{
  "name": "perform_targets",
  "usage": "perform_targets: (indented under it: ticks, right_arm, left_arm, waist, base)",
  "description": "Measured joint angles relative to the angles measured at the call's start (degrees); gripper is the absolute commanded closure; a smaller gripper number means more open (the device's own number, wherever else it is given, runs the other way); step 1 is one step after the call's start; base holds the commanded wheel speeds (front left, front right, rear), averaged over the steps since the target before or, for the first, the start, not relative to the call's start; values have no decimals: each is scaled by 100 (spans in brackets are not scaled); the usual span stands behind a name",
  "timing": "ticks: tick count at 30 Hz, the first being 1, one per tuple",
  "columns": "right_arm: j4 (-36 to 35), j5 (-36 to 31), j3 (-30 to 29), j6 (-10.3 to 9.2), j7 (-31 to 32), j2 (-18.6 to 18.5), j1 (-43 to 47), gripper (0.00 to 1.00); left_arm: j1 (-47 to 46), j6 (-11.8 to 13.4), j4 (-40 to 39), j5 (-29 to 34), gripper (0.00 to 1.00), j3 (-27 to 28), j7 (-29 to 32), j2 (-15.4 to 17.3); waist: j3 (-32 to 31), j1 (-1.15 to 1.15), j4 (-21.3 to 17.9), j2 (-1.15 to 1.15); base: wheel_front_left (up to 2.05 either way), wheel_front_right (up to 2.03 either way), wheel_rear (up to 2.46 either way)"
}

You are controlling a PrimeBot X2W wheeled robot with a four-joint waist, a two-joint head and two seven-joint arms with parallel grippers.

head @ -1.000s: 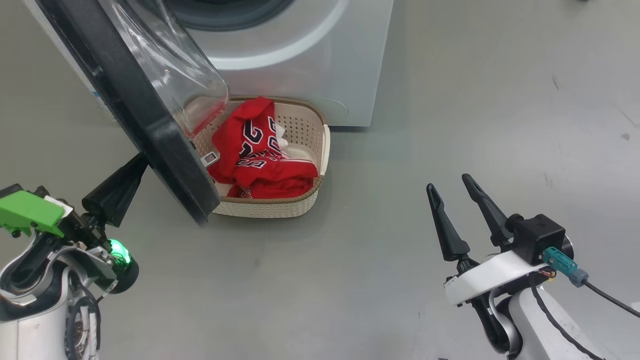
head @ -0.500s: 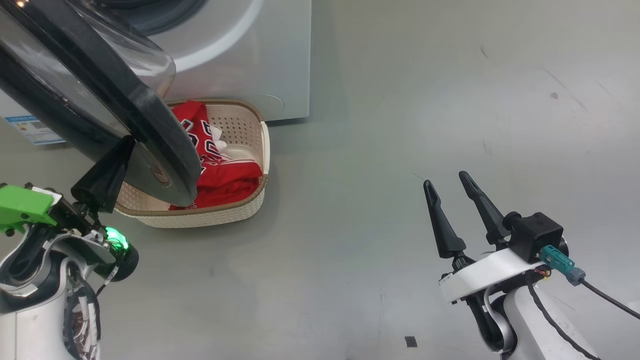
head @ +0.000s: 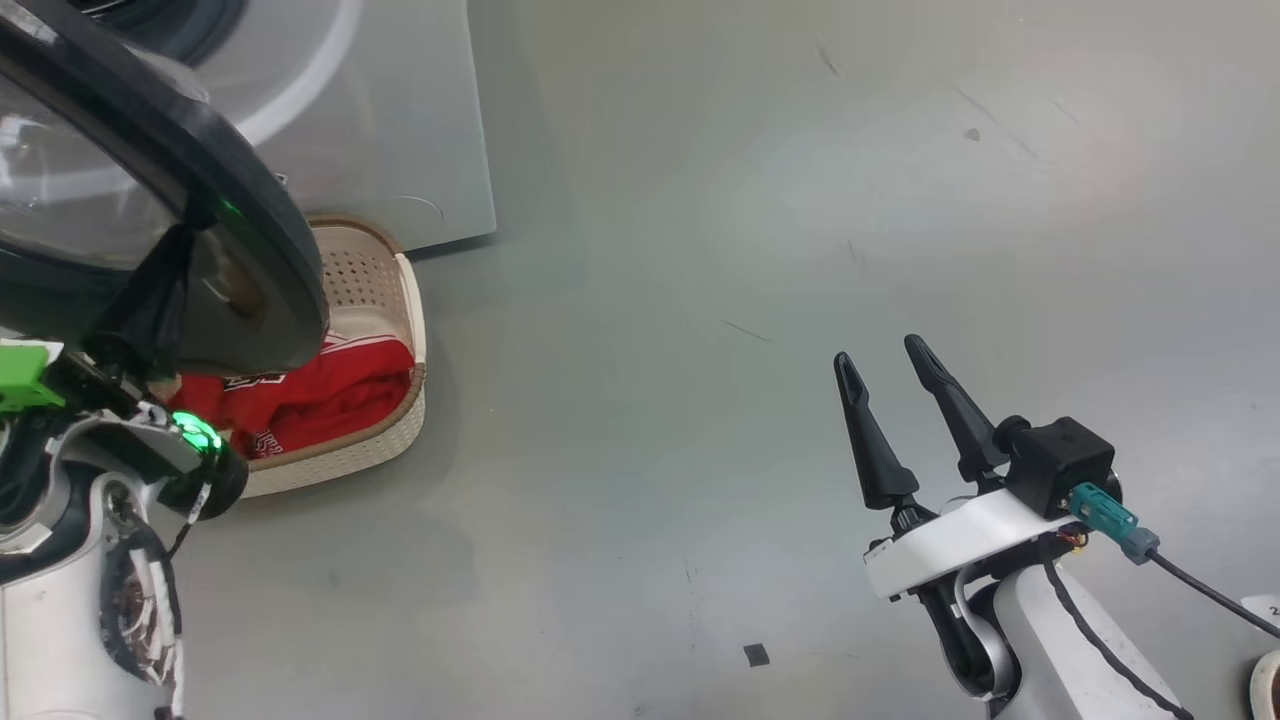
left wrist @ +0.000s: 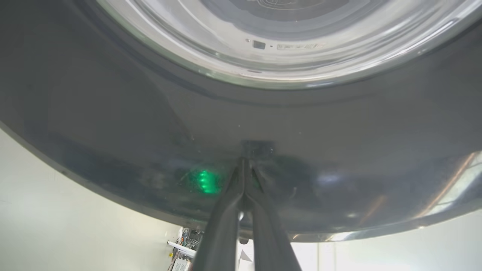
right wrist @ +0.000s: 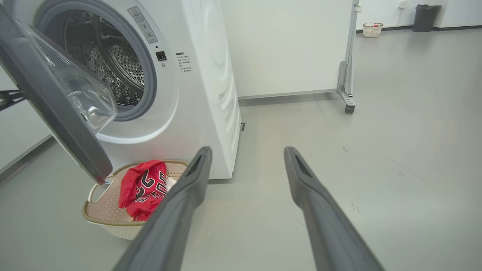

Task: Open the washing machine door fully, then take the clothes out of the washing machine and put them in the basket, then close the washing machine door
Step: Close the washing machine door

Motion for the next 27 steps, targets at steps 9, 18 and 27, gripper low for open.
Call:
perform_targets:
  ticks: [9,18,27]
  right_arm:
    - [31,51,-7,0,0,70,-1,0]
    - [34,59,-147,0,0,108,1,0]
    - [10,59,-350,1,0,157,2,0]
  left_arm:
    - [-446,0,63,-347,100,457,-627,-31]
    - [-882,0,218,-369,100,275,-973,-70]
    - [-916,0,332,-358,100,23,-1068,-97]
  waist:
    - [80,0,-466,0]
    - [191,0,-748,0]
    - [210,0,-684,0]
  base:
    - [0,0,0]
    - [0,0,0]
    - [0,0,0]
